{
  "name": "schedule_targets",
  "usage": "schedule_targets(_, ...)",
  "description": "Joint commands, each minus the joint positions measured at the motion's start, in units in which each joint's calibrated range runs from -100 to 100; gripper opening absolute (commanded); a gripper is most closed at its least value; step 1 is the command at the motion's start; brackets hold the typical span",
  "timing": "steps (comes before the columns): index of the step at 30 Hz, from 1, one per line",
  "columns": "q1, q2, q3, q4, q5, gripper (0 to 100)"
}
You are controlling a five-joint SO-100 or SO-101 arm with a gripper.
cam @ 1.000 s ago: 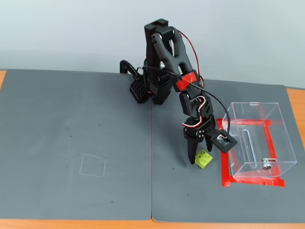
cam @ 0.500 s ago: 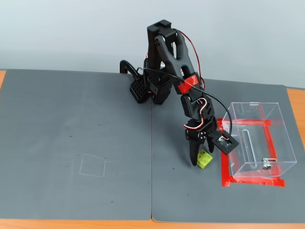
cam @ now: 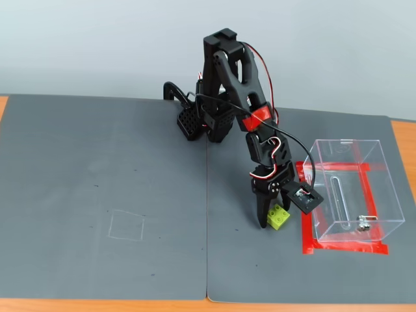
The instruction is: Pick the green lego block and place it into the transparent box
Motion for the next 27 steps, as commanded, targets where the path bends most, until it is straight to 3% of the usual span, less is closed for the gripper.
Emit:
schedule_targets(1,0.3,-0.3,-2.5,-0.9,-0.2,31)
schedule_targets(7,0.4,-0.2,-2.4,-0.9,-0.2,29)
schedule_targets(15,0.4,-0.2,-1.9,-0.3,-0.1,12)
schedule_targets(27,0.3,-3.7,-2.3,-0.1,0.4,12)
